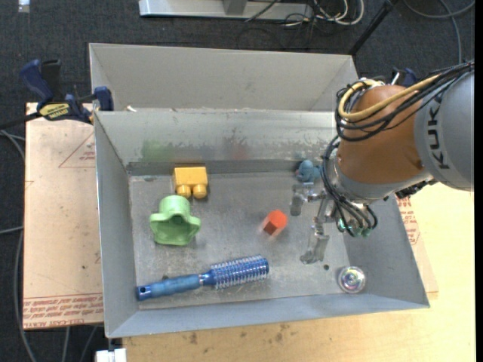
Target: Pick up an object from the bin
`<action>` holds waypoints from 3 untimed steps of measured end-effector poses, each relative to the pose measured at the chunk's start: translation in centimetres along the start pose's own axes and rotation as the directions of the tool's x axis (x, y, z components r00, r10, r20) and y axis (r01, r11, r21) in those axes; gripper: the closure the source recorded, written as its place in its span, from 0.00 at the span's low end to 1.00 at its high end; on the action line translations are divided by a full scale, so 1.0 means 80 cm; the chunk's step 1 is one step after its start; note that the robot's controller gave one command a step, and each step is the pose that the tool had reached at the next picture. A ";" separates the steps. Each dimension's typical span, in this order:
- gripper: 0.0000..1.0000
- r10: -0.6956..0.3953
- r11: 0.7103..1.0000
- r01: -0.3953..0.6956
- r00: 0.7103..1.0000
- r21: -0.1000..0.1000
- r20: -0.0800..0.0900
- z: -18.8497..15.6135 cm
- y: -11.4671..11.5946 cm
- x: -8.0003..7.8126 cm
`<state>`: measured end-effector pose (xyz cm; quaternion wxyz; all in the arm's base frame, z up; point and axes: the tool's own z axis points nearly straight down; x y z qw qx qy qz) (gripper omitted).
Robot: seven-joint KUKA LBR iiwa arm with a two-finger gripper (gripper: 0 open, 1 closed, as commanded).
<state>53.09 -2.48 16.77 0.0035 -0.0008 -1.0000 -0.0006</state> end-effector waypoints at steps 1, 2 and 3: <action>0.00 0.077 0.997 -0.077 0.997 -0.002 0.003 0.118 0.043 0.013; 0.00 0.132 0.991 -0.132 0.991 -0.002 0.004 0.124 0.094 0.041; 1.00 0.134 0.991 -0.134 0.991 0.000 0.005 0.124 0.091 0.040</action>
Offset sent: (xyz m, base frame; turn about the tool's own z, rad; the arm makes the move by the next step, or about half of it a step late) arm -0.0100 0.0314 -0.0911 0.0806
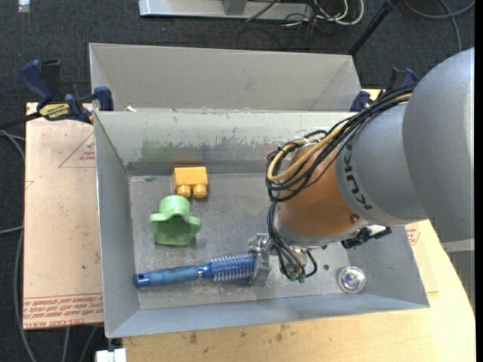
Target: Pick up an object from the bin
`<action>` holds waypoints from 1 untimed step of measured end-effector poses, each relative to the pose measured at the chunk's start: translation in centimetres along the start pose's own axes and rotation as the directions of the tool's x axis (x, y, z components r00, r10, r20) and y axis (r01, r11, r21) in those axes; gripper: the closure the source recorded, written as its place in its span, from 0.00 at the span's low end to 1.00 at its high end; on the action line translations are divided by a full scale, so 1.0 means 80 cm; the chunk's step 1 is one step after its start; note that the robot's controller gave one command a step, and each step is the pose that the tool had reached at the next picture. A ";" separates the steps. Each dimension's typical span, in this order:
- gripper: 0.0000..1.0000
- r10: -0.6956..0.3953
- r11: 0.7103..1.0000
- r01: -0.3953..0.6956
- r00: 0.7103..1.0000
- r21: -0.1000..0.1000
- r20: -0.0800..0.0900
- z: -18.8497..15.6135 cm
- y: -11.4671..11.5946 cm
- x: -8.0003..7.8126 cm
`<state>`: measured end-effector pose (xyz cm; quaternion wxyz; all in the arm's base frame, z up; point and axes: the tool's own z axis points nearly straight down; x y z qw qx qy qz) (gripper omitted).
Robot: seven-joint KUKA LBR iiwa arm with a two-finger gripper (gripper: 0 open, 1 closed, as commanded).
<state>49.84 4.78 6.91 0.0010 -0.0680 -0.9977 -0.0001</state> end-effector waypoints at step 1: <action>1.00 0.009 1.000 -0.009 1.000 -0.002 0.011 -0.172 -0.003 -0.021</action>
Offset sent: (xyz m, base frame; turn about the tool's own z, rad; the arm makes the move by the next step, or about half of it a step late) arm 0.0141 -0.0049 0.1340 0.0111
